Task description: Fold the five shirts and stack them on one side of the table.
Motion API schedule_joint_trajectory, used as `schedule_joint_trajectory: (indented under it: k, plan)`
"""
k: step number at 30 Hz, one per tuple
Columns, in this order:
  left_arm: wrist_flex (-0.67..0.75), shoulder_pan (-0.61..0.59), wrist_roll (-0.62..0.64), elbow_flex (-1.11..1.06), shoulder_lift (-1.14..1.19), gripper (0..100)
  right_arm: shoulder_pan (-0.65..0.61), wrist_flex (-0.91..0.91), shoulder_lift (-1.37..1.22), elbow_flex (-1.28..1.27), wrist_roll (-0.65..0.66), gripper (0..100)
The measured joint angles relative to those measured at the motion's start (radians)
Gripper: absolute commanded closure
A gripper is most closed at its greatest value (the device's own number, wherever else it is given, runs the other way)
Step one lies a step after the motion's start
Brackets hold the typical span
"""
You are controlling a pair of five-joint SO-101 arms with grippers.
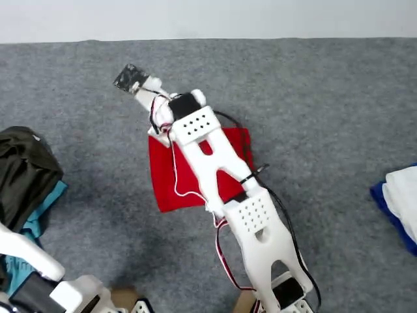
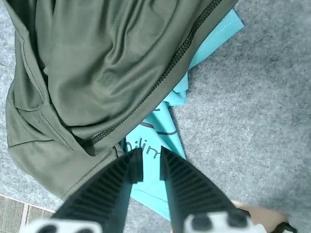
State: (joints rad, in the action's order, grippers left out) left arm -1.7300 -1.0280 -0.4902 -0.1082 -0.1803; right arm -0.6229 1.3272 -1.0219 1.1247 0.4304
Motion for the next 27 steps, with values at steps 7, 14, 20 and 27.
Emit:
schedule_joint_trajectory:
  k: [7, 14, 20, 27]
  plan:
    - [0.0, 0.0, 0.0, 0.0, 0.0, 93, -0.02, -0.063, -0.126, 0.075, 0.0, 98.8]
    - [0.0, 0.0, 0.0, 0.0, -0.049, 93, -0.017, 0.196, -0.126, 0.436, 0.0, 98.8]
    - [0.0, 0.028, 0.0, 0.0, -0.167, 93, 0.035, 0.423, -0.068, 0.489, -0.011, 98.7]
    - [0.0, 0.107, 0.0, -0.005, -0.255, 93, 0.176, 0.427, 0.1, 0.327, -0.144, 98.9]
